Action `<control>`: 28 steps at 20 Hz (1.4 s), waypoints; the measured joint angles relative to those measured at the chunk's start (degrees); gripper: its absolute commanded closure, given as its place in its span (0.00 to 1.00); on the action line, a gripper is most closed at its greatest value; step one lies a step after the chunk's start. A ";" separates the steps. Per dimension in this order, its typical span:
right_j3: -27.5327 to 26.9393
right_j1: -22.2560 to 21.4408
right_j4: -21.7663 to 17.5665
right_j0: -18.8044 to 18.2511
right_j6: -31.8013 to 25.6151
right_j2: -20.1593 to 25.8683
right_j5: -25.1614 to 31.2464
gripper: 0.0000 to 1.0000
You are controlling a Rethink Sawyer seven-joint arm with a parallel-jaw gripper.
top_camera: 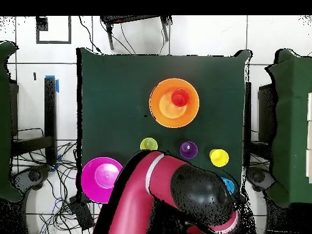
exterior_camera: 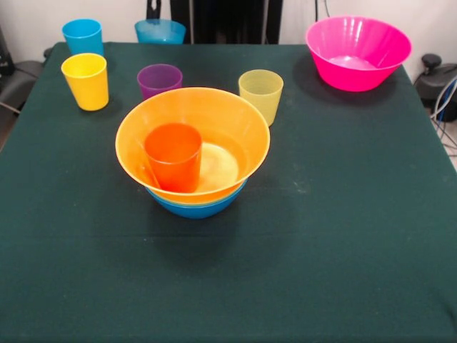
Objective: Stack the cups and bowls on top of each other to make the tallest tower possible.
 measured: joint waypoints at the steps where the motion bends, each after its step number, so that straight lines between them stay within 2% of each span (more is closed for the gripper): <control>1: -0.01 0.01 0.00 0.08 0.00 -0.02 0.00 1.00; 8: -0.03 -1.07 -0.74 0.64 0.00 0.03 0.10 1.00; 20: -0.61 -5.35 -1.18 1.77 0.00 0.22 0.80 1.00; 28: -3.71 -4.45 -0.20 1.43 0.00 1.03 0.73 1.00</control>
